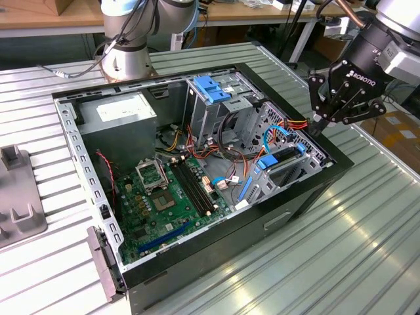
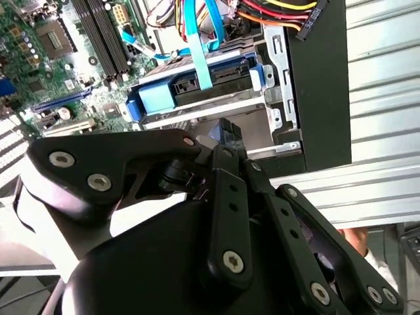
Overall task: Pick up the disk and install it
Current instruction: 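Insert the first disk wire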
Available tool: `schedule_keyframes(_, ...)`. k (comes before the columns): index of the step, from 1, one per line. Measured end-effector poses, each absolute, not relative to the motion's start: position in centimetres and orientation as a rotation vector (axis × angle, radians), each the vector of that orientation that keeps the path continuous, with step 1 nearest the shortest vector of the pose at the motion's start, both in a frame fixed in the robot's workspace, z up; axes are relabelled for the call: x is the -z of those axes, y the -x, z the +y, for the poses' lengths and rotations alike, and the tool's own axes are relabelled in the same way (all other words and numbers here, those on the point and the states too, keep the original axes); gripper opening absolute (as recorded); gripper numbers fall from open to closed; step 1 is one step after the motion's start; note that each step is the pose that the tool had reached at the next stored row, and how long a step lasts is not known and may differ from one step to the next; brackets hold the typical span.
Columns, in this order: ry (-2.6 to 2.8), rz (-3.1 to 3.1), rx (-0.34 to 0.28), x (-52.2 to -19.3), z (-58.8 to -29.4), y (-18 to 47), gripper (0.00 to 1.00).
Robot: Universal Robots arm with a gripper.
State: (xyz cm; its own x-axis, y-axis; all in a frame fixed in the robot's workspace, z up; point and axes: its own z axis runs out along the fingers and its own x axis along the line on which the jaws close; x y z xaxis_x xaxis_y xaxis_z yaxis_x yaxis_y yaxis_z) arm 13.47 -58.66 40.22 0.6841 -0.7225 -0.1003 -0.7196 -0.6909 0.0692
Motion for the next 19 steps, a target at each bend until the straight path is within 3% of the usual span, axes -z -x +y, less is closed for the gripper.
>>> schedule_keyframes(19, -2.963, -0.910, 0.181, -40.23, -58.66, -13.47, 0.10)
